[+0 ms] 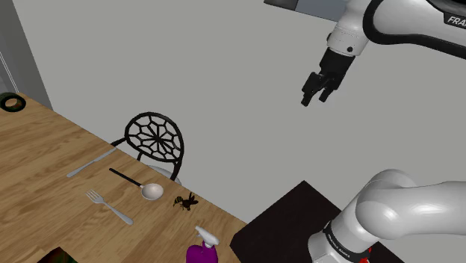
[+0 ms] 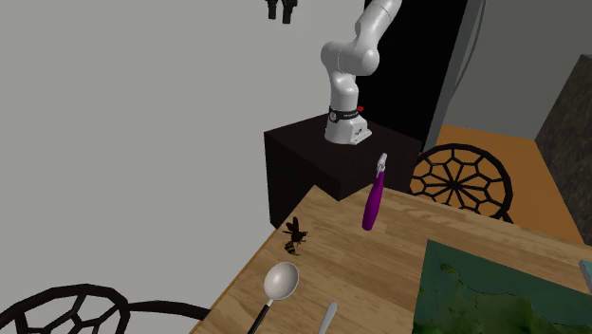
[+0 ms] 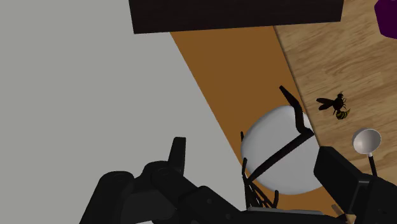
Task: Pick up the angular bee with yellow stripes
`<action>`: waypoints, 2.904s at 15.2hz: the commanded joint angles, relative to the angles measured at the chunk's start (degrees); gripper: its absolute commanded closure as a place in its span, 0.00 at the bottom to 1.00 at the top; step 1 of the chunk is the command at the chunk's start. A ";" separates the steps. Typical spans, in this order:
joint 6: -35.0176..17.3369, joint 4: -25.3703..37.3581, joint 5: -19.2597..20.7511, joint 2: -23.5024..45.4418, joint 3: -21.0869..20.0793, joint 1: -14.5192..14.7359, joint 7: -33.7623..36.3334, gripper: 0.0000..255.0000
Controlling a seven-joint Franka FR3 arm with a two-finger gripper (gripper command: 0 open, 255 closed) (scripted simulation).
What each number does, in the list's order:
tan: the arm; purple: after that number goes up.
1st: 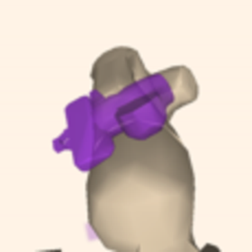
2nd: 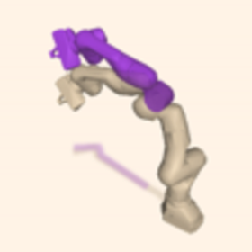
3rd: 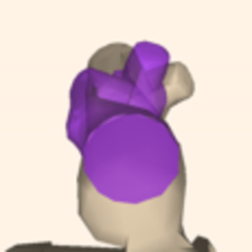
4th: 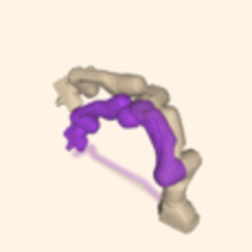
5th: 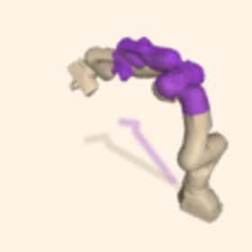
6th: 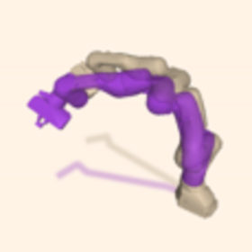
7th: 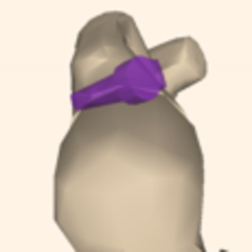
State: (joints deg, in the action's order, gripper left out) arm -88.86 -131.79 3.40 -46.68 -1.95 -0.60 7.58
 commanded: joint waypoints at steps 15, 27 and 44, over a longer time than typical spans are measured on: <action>-24.91 -20.17 -8.97 3.04 -12.31 2.62 17.28 0.00; -51.73 -23.58 -11.03 24.47 -27.08 0.92 34.84 0.00; -68.05 -0.47 45.39 73.15 -23.67 6.15 94.45 0.00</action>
State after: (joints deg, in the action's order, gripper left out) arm -157.12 -134.65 46.83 23.92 -27.06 3.50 99.43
